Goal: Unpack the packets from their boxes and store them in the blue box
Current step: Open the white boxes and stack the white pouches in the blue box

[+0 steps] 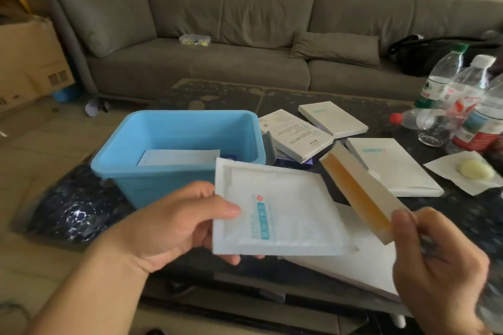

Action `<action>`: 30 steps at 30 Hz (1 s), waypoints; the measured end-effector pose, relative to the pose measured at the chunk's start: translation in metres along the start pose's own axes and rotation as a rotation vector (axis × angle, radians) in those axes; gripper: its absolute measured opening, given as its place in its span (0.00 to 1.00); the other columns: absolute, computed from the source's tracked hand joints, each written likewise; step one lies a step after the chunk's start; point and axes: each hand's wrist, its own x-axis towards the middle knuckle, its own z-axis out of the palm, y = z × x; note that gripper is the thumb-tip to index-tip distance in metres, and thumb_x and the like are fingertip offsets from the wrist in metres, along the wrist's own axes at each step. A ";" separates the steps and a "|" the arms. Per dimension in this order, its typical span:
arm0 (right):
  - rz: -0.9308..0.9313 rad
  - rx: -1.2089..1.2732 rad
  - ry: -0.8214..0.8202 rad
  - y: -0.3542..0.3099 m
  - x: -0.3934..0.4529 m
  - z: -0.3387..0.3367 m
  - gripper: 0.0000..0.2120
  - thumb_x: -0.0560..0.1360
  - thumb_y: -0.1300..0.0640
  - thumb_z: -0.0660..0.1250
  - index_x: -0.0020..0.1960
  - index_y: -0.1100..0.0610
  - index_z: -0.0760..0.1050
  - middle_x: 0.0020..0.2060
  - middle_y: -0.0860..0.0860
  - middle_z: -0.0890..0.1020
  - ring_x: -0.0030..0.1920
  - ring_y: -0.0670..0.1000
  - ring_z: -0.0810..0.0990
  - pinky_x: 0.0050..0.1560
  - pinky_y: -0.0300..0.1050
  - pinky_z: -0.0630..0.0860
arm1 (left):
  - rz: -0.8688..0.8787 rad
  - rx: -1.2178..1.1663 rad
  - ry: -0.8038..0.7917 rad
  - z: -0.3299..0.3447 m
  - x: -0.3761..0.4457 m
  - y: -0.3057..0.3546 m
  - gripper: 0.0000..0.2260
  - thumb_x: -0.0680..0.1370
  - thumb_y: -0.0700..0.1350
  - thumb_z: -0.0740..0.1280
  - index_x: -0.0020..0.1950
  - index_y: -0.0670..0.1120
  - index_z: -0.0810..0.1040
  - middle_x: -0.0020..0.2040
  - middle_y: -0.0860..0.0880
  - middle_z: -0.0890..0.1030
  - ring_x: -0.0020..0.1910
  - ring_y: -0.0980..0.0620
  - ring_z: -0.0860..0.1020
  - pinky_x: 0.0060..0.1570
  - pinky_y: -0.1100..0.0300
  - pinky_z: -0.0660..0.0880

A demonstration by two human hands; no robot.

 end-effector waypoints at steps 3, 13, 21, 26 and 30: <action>0.031 0.023 -0.017 -0.001 -0.001 -0.003 0.17 0.78 0.56 0.60 0.33 0.62 0.73 0.26 0.51 0.71 0.27 0.45 0.68 0.29 0.36 0.64 | 0.057 -0.031 0.030 -0.011 -0.018 0.006 0.20 0.65 0.54 0.79 0.54 0.48 0.85 0.53 0.44 0.86 0.48 0.47 0.85 0.40 0.56 0.83; -0.359 -0.321 -0.344 -0.008 -0.024 0.014 0.17 0.74 0.47 0.65 0.29 0.53 0.75 0.26 0.48 0.75 0.27 0.53 0.74 0.27 0.40 0.69 | 0.177 -0.095 0.204 -0.022 -0.039 0.013 0.26 0.58 0.49 0.85 0.53 0.44 0.86 0.56 0.41 0.84 0.55 0.43 0.84 0.44 0.55 0.83; 0.401 0.378 -0.546 -0.075 0.029 0.004 0.28 0.71 0.28 0.56 0.40 0.50 0.82 0.29 0.52 0.80 0.27 0.48 0.76 0.27 0.39 0.70 | 0.174 0.046 0.165 -0.029 -0.045 0.016 0.21 0.69 0.55 0.77 0.59 0.48 0.83 0.57 0.42 0.84 0.50 0.42 0.84 0.40 0.59 0.82; 0.694 0.928 -0.890 -0.089 0.079 0.038 0.19 0.72 0.49 0.73 0.60 0.55 0.79 0.46 0.61 0.86 0.42 0.60 0.86 0.32 0.42 0.80 | 0.136 0.114 0.344 -0.025 -0.042 0.019 0.15 0.71 0.51 0.69 0.56 0.50 0.85 0.54 0.43 0.85 0.44 0.45 0.85 0.36 0.60 0.81; 0.765 0.989 -0.848 -0.096 0.099 0.065 0.22 0.68 0.61 0.69 0.61 0.50 0.75 0.45 0.59 0.86 0.43 0.56 0.87 0.35 0.38 0.81 | 0.212 0.006 0.647 -0.031 -0.038 0.018 0.17 0.67 0.49 0.71 0.54 0.43 0.82 0.46 0.44 0.87 0.39 0.49 0.85 0.31 0.64 0.79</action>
